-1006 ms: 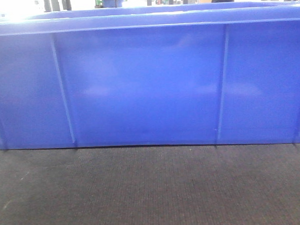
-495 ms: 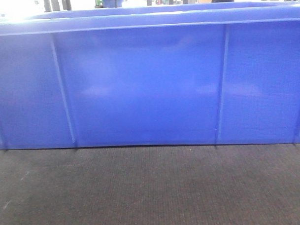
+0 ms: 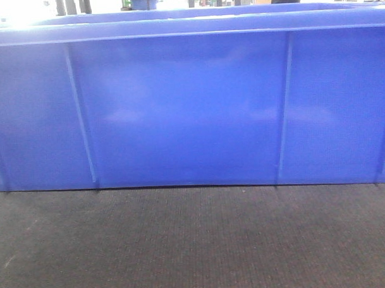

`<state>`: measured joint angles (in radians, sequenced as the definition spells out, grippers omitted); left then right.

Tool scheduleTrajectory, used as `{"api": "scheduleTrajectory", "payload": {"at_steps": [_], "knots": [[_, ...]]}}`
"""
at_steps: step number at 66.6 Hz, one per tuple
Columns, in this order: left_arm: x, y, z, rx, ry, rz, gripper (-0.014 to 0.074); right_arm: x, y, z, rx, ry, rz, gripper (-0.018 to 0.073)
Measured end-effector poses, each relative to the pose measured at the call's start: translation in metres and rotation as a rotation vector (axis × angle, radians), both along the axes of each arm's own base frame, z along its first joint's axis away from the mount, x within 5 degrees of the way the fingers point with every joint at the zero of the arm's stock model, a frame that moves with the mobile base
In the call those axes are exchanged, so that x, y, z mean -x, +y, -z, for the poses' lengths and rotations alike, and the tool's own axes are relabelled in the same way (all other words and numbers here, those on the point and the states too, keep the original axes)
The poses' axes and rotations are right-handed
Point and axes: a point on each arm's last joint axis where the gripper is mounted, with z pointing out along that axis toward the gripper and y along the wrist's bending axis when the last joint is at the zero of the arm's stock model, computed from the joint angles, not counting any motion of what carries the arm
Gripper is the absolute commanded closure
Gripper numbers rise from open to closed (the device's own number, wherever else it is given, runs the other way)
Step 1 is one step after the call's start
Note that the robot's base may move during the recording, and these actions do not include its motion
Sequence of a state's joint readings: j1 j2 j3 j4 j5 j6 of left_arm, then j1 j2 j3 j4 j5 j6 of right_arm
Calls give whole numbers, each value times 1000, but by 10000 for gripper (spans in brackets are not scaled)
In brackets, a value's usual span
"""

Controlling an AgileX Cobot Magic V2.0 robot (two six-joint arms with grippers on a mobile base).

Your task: Move blue bin to conveyor side

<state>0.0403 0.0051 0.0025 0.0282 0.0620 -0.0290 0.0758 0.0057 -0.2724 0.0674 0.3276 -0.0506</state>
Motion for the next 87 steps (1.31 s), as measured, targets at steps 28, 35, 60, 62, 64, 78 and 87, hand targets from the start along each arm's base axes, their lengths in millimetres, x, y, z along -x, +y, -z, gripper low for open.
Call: {"api": "scheduleTrajectory", "payload": {"at_steps": [28, 35, 60, 62, 64, 78, 87], "knots": [[0, 0, 0, 0, -1, 0, 603, -21, -3, 66, -19, 17, 64, 637], [0, 0, 0, -1, -1, 0, 603, -21, -3, 65, -21, 1, 66, 637], [0, 0, 0, -1, -1, 0, 603, -21, -3, 64, -24, -12, 67, 637], [0, 0, 0, -1, -1, 0, 603, -21, -3, 64, -24, -12, 67, 637], [0, 0, 0, 1, -1, 0, 603, -21, -3, 64, -24, -12, 67, 637], [0, 0, 0, 1, -1, 0, 603, -21, -3, 64, -24, -12, 67, 637], [0, 0, 0, 1, -1, 0, 603, -21, -3, 64, -24, -12, 67, 637]]}}
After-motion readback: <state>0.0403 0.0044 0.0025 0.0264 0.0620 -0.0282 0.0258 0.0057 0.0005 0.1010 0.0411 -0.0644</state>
